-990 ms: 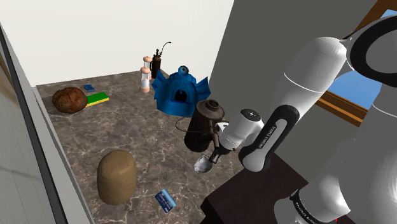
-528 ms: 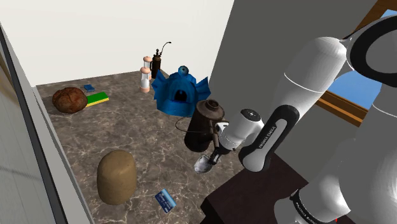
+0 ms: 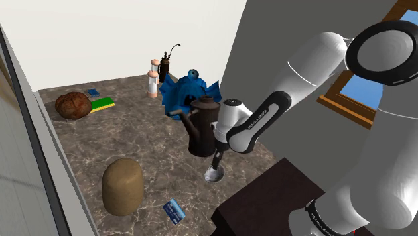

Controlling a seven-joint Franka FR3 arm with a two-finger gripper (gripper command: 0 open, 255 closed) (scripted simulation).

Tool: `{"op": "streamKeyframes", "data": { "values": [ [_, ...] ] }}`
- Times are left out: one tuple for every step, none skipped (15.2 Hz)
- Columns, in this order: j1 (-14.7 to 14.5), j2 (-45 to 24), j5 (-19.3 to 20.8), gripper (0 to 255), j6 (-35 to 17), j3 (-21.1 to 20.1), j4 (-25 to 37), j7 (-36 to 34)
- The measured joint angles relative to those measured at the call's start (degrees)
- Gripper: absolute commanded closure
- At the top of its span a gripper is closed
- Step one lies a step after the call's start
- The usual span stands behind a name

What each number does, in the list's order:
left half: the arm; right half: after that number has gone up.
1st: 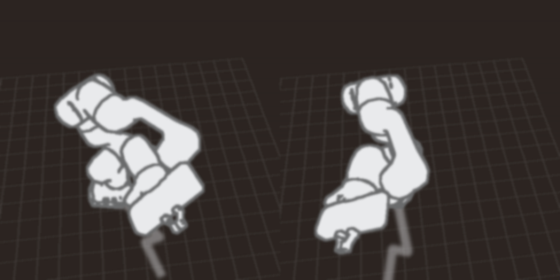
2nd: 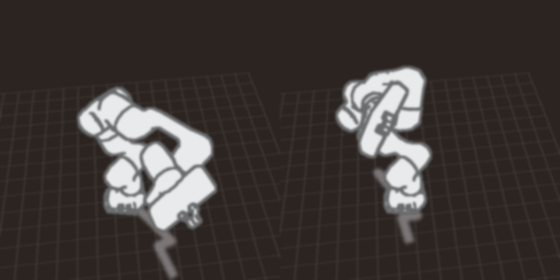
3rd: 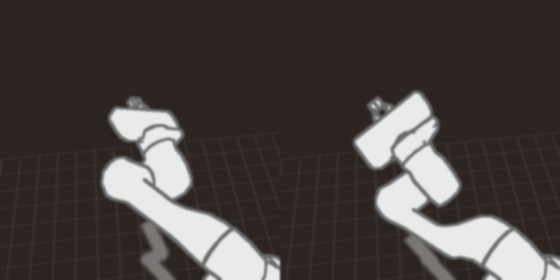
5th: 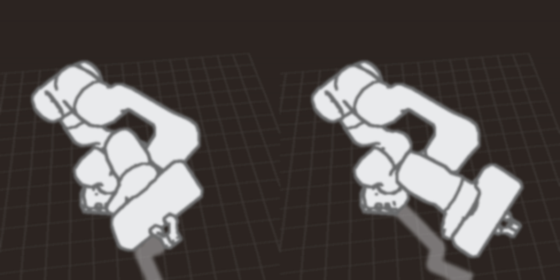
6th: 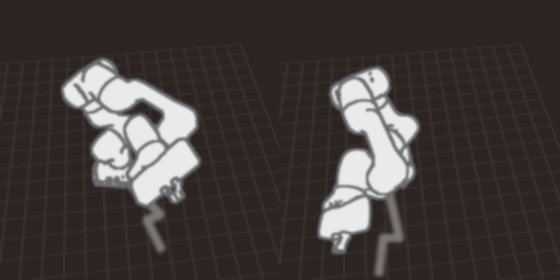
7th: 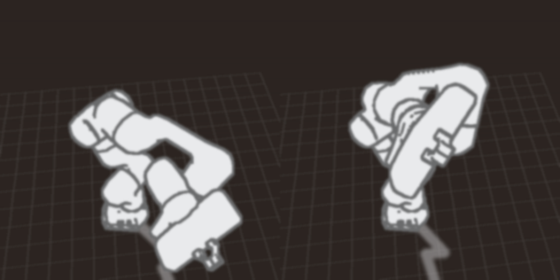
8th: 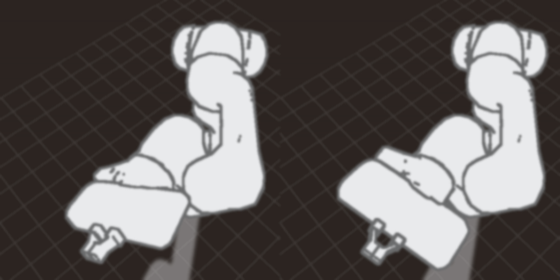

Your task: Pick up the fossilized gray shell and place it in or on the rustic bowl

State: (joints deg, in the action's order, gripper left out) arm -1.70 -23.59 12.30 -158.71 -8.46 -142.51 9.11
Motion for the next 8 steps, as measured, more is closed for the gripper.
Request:
{"op": "streamKeyframes", "data": {
  "values": [
    [-0.15, -0.81, 0.29, 0, -0.42, 0.30, 0.19, -0.14],
    [-0.43, -1.81, 0.63, 0, -1.00, 0.67, 0.62, -0.41],
    [-0.76, -2.68, 0.97, 0, -1.68, 1.01, 0.68, -0.73],
    [-0.92, -3.40, 1.22, 0, -2.20, 1.31, 0.84, -0.86],
    [-1.01, -3.69, 1.32, 0, -2.41, 1.42, 0.88, -0.94],
    [-1.08, -3.86, 1.38, 0, -2.54, 1.49, 0.93, -1.00],
    [-1.11, -3.94, 1.40, 0, -2.59, 1.52, 0.95, -1.02],
    [-1.12, -4.00, 1.42, 0, -2.62, 1.54, 0.98, -1.02]
  ]
}}
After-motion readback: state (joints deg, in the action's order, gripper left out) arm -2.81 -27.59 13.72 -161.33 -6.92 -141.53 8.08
